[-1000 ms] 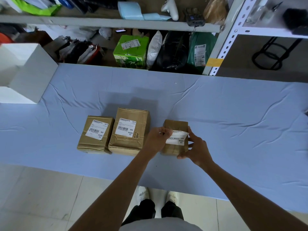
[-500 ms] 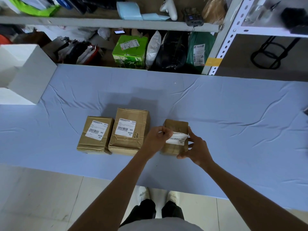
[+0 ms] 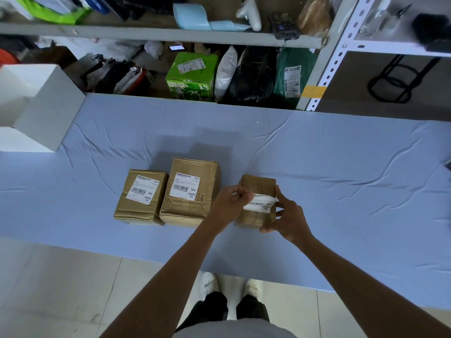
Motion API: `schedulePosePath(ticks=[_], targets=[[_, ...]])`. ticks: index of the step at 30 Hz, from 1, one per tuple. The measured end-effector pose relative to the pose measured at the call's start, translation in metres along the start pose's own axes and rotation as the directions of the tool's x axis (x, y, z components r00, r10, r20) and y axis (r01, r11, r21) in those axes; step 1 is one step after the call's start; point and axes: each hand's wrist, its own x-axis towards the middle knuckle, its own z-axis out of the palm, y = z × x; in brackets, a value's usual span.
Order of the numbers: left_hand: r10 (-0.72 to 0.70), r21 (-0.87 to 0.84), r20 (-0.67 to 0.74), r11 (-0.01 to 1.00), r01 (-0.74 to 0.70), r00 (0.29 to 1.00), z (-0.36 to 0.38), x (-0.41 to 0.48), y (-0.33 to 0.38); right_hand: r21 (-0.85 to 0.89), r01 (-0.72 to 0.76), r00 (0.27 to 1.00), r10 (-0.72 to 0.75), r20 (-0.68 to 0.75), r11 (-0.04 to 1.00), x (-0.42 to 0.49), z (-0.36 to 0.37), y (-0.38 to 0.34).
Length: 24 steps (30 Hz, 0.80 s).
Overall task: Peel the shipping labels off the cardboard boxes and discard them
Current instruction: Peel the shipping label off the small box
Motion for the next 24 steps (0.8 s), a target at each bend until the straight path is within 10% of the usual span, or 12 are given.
schedulePosePath(ticks=[24], targets=[[-0.002, -0.008, 0.061, 1.0, 0.002, 0.998, 0.0001, -0.0048, 0.0019, 0.019, -0.026, 1.0, 0.026, -0.018, 1.0, -0.0042, 0.0011, 0.0037]])
